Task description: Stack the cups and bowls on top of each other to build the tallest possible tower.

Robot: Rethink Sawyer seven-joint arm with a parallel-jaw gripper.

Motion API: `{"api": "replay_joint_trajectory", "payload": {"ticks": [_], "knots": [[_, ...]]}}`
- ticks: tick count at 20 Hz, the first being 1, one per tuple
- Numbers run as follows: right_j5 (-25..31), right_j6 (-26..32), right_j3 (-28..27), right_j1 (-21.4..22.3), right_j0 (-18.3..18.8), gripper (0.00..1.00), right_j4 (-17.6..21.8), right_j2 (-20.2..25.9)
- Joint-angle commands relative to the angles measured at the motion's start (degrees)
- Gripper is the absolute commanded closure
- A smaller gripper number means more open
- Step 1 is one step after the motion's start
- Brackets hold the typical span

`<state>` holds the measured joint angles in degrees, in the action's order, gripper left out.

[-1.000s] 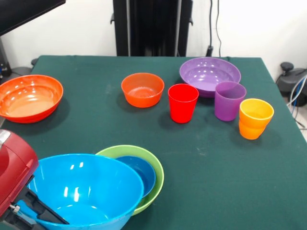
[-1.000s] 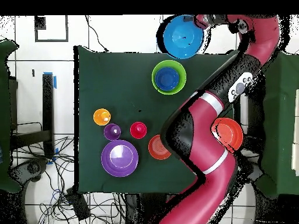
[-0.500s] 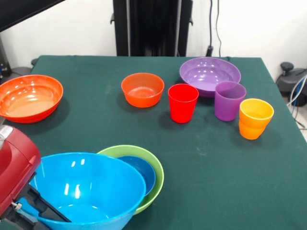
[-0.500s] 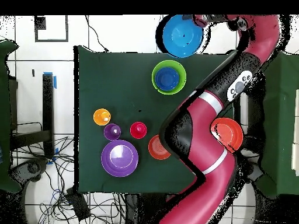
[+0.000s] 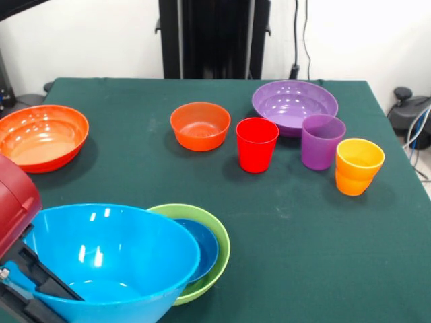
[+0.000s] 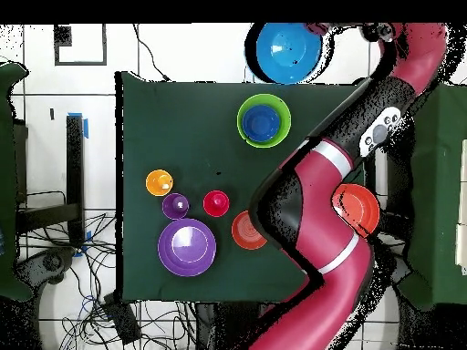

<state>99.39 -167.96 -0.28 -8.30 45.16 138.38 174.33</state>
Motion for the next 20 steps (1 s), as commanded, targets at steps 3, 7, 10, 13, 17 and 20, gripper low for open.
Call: {"api": "replay_joint_trajectory", "payload": {"ticks": [3, 7, 10, 13, 17, 20], "knots": [[3.53, -12.25, -9.58, 2.03, -3.01, 1.00, 0.03, 0.50], [3.77, -11.97, -9.86, 2.23, -2.99, 1.00, -0.98, 0.51], [4.39, -13.44, -10.07, 2.52, -2.81, 1.00, -1.66, 0.51], [6.66, -11.08, -10.27, 3.26, -2.39, 1.00, -2.18, 0.52], [8.16, -9.30, -10.51, 3.87, -1.82, 1.00, -3.15, 0.52], [9.78, -6.35, -10.50, 4.15, -1.32, 1.00, -3.10, 0.51]]}}
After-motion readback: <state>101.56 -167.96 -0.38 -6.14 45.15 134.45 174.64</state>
